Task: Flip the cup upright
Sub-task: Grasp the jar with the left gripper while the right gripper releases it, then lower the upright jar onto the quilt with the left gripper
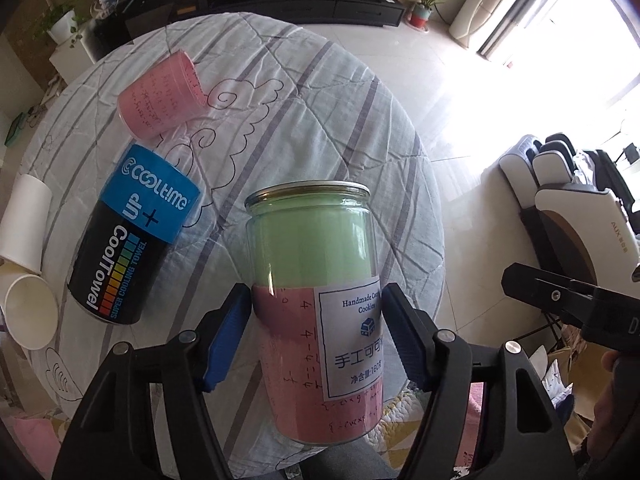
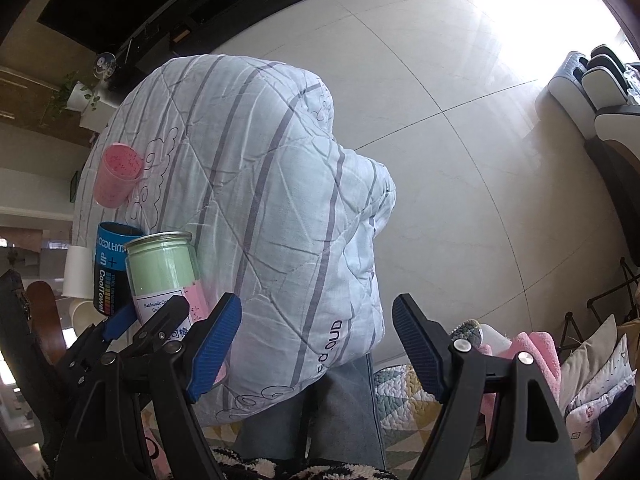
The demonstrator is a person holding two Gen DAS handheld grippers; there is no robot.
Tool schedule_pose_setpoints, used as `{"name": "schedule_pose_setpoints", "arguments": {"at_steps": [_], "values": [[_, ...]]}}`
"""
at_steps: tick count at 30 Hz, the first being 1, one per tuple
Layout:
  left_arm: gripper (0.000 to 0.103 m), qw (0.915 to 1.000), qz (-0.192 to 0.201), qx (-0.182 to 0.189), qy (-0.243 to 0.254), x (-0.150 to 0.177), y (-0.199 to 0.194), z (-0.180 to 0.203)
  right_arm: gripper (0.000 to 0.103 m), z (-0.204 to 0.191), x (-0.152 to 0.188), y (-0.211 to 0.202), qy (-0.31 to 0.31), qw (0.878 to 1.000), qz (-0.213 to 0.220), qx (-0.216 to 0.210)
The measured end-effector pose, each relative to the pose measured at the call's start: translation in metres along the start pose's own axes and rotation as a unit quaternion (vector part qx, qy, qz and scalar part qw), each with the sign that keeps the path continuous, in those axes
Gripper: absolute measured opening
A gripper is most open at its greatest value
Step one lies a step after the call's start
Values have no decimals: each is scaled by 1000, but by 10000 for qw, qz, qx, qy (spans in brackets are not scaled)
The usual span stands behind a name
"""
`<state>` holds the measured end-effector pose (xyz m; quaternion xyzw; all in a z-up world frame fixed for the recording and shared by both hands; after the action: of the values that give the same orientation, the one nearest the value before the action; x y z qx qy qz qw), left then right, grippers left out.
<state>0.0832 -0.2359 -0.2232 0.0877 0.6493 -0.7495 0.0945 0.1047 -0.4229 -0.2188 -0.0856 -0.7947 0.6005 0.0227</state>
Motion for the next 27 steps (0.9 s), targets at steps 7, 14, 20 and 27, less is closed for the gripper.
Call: {"name": "schedule_pose_setpoints", "arguments": {"at_steps": [7,14,20,27], "values": [[68,9960,837,27,298,-24,-41,6,79,-6,-2,-15,35,9997,233,-97],[68,9898,1346,105,455,-41,-36,5,79,0,2,-12,157,9995,277,1],[67,9934,1035,37,490,-14,-5,2,79,4,10,4,251,9997,66,45],[79,9938,956,-59,572,-18,-5,4,79,-2,8,1,183,9998,112,39]]}}
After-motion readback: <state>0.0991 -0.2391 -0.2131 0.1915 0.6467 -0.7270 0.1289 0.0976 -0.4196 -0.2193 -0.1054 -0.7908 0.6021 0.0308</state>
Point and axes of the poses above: each gripper's, at about its wrist camera, not at the fingertips, and y roughly the way its jaws point, z to its right, x to its underside, the point moved 3 cm from there along y, roughly the way its jaws point
